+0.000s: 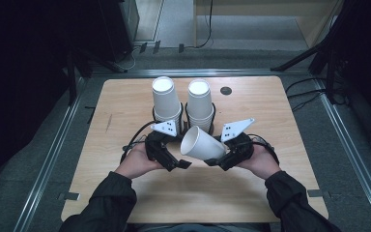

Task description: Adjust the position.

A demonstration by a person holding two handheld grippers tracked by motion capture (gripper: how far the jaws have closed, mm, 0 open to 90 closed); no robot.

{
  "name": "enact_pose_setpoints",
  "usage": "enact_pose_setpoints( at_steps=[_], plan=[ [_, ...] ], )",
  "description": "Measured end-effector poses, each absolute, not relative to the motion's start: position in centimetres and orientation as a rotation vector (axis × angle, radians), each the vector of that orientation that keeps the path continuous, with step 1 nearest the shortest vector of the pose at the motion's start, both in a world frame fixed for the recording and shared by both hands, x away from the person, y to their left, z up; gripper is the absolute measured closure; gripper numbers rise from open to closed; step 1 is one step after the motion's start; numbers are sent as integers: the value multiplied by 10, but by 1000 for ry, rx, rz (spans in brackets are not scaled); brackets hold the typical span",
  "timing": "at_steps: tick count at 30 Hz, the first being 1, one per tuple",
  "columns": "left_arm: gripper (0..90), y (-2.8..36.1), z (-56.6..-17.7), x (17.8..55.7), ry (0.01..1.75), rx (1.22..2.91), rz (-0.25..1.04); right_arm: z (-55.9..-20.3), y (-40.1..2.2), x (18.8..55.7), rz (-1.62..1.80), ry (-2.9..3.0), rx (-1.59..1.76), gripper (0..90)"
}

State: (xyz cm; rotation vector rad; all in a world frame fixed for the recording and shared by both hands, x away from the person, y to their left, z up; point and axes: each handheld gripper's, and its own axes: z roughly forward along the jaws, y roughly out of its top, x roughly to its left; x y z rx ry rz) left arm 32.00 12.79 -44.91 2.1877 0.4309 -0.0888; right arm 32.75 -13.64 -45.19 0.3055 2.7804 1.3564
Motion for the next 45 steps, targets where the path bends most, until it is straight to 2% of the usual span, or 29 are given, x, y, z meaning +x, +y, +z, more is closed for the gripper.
enact_pose_setpoints(
  at_steps=[4,9,11,15,20,22,23,24,41,45],
  plan=[
    [0,125,-447,317,438,2151,-60,-452,-134,327,1398,2793,301,230],
    [0,122,-443,314,431,2080,-82,-451,-127,325,1446,2800,286,231],
    [74,124,-441,313,424,2060,-64,-450,-125,323,1470,2801,270,231],
    [101,129,-439,314,437,1997,-91,-449,-122,322,1504,2801,265,233],
    [122,129,-438,312,441,2006,-82,-449,-120,323,1503,2811,270,234],
    [147,129,-439,316,443,2018,-150,-450,-120,323,1502,2815,270,235],
    [192,129,-439,316,448,2021,-168,-450,-120,323,1491,2807,263,239],
    [197,129,-439,316,443,2030,-166,-450,-120,322,1482,2813,271,238],
    [229,127,-433,315,426,2061,-132,-451,-121,322,1486,2802,241,230],
    [229,129,-433,316,429,2062,-140,-452,-118,321,1456,2805,249,180]
  ],
)
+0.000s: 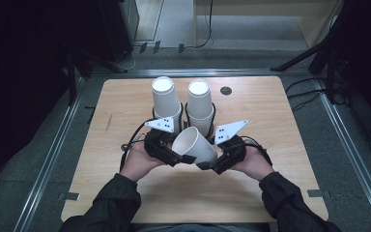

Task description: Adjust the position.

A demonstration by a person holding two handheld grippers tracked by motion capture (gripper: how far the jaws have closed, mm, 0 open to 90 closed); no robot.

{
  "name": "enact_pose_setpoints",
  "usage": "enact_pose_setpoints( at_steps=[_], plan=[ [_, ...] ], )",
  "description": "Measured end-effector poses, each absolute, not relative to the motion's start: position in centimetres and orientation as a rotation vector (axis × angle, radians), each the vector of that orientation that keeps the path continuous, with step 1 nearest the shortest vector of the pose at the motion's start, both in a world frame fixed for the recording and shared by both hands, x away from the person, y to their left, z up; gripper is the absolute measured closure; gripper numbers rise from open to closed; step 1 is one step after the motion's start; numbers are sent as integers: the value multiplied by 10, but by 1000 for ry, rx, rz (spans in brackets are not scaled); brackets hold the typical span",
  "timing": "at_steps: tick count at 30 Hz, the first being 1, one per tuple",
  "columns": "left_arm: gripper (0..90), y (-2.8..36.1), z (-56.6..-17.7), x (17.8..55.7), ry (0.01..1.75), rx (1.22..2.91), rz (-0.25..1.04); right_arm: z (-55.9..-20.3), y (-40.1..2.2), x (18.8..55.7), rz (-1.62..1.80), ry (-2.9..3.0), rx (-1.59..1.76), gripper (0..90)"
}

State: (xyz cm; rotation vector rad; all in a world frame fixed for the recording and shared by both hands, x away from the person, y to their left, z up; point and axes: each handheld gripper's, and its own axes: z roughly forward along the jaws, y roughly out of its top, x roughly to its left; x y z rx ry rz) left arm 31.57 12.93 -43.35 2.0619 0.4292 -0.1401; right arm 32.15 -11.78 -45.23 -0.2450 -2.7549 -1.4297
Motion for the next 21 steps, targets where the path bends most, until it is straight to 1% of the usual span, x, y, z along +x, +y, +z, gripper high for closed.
enact_pose_setpoints(
  at_steps=[1,5,11,17,21],
  plan=[
    [228,130,-433,315,434,2057,-123,-452,-118,322,-1424,-2751,-254,180],
    [228,133,-432,317,441,2061,-129,-452,-118,322,-1418,-2739,-270,156],
    [228,140,-426,317,457,2055,-102,-453,-121,324,-1389,-2750,-306,148],
    [227,149,-423,319,465,2087,-72,-451,-127,325,-1394,-2761,-333,148],
    [226,155,-425,322,471,2150,-68,-448,-136,326,-1410,-2762,-350,149]
  ],
)
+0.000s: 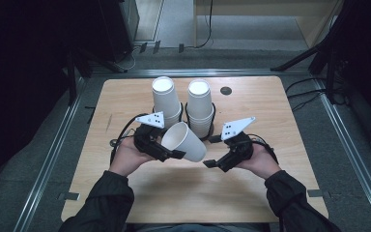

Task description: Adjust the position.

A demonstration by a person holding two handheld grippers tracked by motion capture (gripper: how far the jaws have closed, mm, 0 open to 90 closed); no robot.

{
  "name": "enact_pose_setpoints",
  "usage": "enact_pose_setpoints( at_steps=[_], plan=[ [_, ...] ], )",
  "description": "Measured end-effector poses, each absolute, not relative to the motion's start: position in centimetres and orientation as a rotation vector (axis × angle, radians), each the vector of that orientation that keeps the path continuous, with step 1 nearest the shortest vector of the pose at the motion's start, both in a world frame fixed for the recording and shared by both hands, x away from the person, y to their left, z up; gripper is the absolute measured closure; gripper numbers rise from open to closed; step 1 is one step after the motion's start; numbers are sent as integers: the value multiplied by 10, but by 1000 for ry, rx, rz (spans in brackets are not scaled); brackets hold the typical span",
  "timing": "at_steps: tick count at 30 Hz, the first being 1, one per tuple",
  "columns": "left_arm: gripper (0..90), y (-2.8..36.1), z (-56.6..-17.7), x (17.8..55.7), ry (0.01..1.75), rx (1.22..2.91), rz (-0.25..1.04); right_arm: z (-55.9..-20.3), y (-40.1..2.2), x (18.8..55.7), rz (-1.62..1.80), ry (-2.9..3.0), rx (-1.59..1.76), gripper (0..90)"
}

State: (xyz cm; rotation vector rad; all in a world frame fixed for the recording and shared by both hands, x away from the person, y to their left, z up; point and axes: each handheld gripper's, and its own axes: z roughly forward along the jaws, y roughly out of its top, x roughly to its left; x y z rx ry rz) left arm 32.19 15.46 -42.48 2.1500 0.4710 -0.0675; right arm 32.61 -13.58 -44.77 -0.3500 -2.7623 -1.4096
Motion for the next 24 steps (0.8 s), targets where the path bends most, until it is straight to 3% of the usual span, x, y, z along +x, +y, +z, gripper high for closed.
enact_pose_setpoints(
  at_steps=[13,24],
  plan=[
    [222,143,-441,332,425,2413,-5,-455,-143,331,-1374,-2776,-396,156],
    [221,120,-436,329,367,2485,-26,-471,-122,333,-1280,-2789,-344,156]
  ],
)
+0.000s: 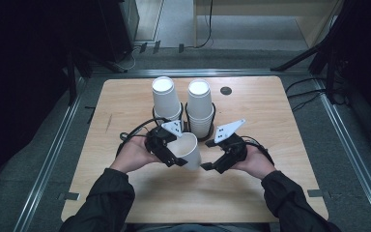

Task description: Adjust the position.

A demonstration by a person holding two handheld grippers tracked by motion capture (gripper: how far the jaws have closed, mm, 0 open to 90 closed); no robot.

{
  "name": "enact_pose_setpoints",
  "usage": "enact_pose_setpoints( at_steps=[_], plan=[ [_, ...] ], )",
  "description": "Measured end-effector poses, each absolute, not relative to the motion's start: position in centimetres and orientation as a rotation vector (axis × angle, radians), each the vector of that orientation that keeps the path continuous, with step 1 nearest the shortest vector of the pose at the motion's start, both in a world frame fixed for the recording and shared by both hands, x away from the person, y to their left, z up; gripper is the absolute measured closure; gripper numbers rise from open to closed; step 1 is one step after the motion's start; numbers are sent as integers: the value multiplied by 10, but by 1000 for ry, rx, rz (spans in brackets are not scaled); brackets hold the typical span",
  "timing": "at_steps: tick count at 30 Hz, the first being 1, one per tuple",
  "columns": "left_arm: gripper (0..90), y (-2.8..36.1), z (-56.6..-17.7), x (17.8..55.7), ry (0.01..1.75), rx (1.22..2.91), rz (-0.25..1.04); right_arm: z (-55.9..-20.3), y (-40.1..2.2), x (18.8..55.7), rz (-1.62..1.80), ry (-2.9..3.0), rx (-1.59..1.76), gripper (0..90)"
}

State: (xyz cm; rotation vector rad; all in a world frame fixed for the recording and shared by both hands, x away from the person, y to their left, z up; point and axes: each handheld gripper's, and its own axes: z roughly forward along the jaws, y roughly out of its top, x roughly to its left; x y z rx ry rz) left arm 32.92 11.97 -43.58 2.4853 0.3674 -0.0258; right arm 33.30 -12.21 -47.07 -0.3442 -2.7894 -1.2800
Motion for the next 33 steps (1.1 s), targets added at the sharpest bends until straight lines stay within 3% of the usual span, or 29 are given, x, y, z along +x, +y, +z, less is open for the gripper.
enact_pose_setpoints(
  at_steps=[11,18,23,28,33],
  plan=[
    [209,108,-427,321,334,2456,-26,-477,-103,329,-1271,-2794,-279,159],
    [198,108,-427,321,328,2437,-36,-477,-101,327,-1281,-2804,-247,238],
    [145,112,-429,323,356,2411,-66,-476,-101,326,-1284,-2789,-244,241],
    [0,115,-431,324,409,2364,-28,-474,-103,327,-1292,-2790,-251,242],
    [0,117,-433,324,436,2331,-23,-472,-107,329,-1291,-2770,-276,240]
  ],
)
